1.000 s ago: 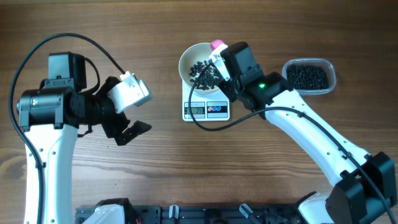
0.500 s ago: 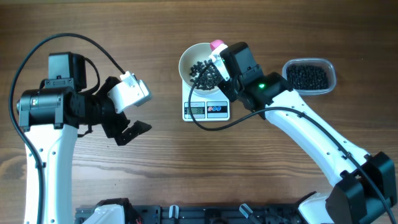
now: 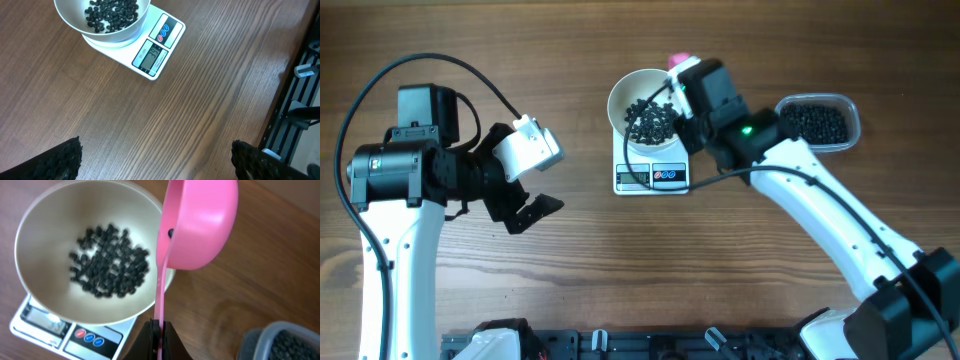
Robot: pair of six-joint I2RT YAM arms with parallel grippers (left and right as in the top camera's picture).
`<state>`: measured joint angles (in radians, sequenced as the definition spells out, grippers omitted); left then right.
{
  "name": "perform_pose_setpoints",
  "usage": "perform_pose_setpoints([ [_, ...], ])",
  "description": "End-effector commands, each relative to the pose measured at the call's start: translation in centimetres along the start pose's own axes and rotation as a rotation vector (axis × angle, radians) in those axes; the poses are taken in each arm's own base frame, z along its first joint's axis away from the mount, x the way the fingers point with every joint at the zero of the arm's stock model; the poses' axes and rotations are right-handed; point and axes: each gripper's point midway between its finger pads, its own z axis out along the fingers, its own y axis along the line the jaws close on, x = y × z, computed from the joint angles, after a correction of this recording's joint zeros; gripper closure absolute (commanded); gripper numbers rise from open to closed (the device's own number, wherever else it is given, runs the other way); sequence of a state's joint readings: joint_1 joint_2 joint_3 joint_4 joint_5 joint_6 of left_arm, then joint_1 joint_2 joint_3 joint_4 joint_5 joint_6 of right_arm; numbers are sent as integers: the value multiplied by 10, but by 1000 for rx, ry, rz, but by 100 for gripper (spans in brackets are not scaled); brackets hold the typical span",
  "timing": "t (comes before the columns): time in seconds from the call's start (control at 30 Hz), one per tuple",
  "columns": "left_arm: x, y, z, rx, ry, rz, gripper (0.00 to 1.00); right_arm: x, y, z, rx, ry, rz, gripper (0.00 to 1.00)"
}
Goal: Scoop item into bowl and weigh 150g on scale
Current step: 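Tilt the scoop with right gripper to pour beans into bowl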
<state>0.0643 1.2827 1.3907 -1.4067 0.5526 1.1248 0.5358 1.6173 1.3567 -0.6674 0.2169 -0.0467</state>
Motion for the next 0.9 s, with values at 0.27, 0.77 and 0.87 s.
perform_pose_setpoints([
  [0.27, -9, -1, -7, -14, -35, 34, 0, -28, 2, -49, -297, -25, 221, 96],
  [0.77, -9, -1, -7, -14, -35, 34, 0, -7, 4, -24, -161, 35, -122, 95],
  [0.87, -9, -1, -7, -14, -35, 34, 0, -5, 9, -18, -88, 56, -243, 96],
])
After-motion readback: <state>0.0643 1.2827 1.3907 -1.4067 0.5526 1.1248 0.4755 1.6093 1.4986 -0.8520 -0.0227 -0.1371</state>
